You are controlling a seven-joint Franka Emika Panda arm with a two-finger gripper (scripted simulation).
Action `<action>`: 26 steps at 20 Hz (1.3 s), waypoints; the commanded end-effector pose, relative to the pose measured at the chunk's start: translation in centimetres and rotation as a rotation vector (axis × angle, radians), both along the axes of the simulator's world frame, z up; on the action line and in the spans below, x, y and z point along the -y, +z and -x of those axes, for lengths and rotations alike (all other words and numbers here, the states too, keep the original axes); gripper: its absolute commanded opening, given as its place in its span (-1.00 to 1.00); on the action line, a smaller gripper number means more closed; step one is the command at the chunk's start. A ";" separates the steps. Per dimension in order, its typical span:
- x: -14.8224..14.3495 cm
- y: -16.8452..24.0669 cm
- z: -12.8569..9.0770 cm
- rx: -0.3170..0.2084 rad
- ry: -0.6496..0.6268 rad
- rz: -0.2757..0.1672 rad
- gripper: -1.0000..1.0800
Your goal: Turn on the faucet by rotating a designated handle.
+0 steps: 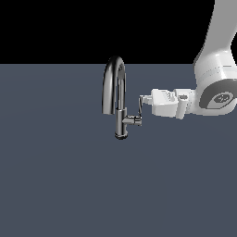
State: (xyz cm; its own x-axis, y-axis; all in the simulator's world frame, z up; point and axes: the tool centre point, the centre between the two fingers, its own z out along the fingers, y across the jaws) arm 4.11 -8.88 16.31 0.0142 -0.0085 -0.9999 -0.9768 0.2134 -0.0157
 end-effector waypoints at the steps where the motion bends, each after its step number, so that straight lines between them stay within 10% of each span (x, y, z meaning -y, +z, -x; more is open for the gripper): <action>1: 0.0 -0.2 0.0 -0.004 -0.006 -0.006 -1.00; 26: -1.5 0.5 6.0 -0.003 -0.006 -0.006 -1.00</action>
